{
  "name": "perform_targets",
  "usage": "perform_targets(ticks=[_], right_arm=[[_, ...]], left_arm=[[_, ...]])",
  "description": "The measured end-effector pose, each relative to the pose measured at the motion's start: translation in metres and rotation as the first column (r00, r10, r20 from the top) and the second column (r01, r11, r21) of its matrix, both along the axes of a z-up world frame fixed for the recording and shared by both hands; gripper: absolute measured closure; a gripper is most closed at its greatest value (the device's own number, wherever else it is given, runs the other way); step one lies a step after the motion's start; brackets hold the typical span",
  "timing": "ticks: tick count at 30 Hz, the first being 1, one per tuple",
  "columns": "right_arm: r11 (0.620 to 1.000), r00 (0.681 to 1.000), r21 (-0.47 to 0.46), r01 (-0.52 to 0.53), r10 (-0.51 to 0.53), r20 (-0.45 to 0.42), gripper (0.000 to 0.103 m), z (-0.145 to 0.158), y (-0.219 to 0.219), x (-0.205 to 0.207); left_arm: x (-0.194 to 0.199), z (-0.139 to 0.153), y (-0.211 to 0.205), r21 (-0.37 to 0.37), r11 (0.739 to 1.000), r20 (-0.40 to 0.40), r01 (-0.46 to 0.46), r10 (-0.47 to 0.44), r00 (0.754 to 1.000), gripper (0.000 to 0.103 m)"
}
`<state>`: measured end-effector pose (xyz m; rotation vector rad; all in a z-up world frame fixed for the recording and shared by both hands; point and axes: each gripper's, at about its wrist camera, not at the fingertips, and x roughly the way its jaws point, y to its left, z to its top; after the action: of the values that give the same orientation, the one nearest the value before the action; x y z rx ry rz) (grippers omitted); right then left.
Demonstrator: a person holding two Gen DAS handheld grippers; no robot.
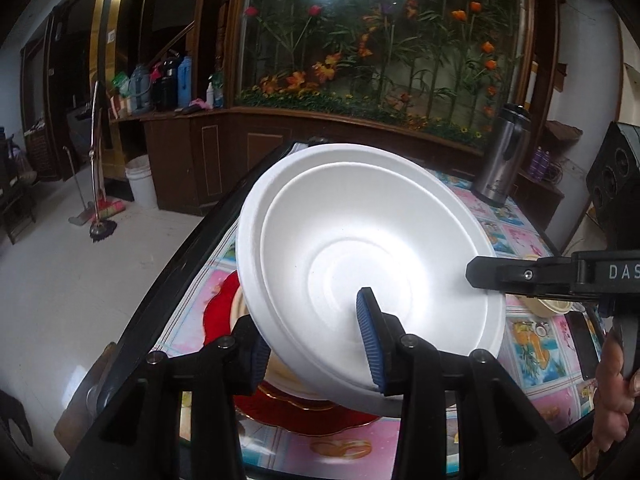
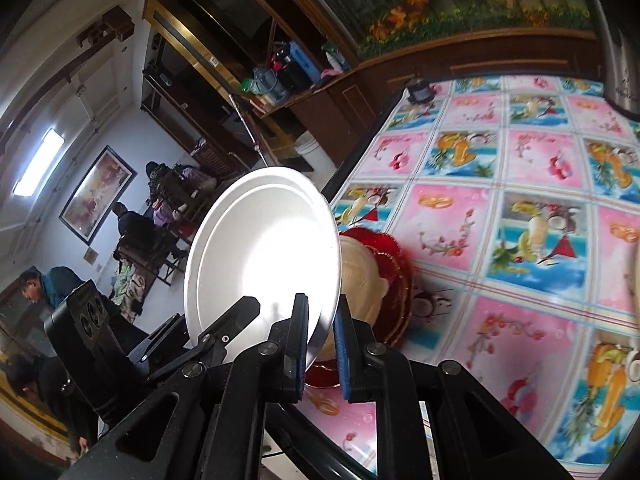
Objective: Organize plates and bowls
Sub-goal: 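Lower the white bowl onto the stack with the left tool and release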
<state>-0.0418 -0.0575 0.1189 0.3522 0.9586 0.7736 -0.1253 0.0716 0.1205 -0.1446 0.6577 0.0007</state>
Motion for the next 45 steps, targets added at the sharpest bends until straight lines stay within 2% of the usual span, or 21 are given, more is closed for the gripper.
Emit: perform_targets(ticks=[11, 20, 45], right_arm=[[1.000, 0.995, -0.020, -0.012, 0.010, -0.104, 0.089, -0.021, 0.023, 0.018], [0.999, 0.985, -0.040, -0.007, 0.000, -0.170, 0.089, -0.040, 0.029, 0.029], [0.997, 0.986, -0.073, 0.001, -0.013, -0.166, 0.087, -0.043, 0.035, 0.032]], left_arm=[[0.015, -0.017, 0.018, -0.048, 0.999, -0.067, -0.015, 0.012, 0.998, 0.065], [0.020, -0.025, 0.025, -0.048, 0.998, -0.097, -0.030, 0.025, 0.995, 0.065], [0.015, -0.030, 0.036, -0.061, 0.997, -0.099, -0.054, 0.048, 0.994, 0.063]])
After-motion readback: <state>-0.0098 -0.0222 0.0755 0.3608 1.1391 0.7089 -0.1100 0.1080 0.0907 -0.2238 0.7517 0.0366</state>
